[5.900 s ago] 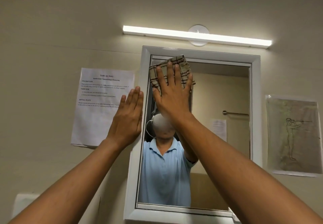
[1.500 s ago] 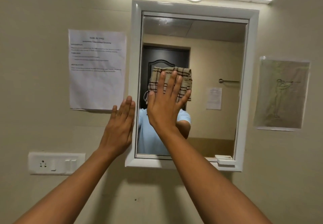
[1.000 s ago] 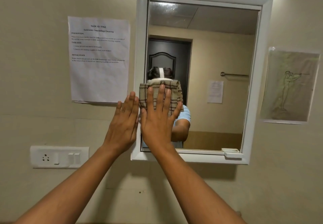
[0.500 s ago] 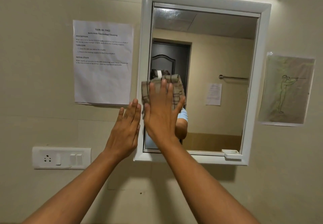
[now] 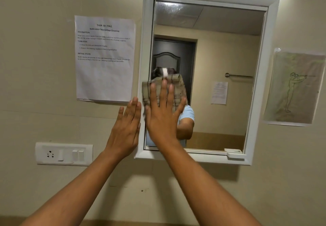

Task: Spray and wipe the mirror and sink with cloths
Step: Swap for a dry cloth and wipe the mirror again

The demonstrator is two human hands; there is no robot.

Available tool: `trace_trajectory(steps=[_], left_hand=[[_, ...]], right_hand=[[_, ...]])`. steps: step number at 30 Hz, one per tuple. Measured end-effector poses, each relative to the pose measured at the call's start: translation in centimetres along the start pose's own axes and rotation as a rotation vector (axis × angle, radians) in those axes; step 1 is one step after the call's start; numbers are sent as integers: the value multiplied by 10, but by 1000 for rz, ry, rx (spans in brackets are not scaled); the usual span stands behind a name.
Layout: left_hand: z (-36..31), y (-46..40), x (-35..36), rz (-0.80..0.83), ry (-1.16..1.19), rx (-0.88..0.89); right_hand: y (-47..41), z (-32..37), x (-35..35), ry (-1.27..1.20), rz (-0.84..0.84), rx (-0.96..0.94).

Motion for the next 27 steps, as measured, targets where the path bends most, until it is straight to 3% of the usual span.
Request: trace_trajectory(steps=[5,14,27], left_hand=[[-6,10,8,21,-19,-34],[-22,22,25,49,-151,-41],[-33,15,36,24,-125,-109]], right_hand=[[69,-1,37,4,65,17],[103,-45,39,36,138,34],[93,-159,-10,-123,-3,512]])
Point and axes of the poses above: each hand's wrist, its own y-axis away from the middle knuckle, its own x-axis out of the palm, z = x × y, the point moved 2 cm from there along -y, towards the middle knuckle, and after that the axes turned 14 degrees about z, right-handed, at the moved point
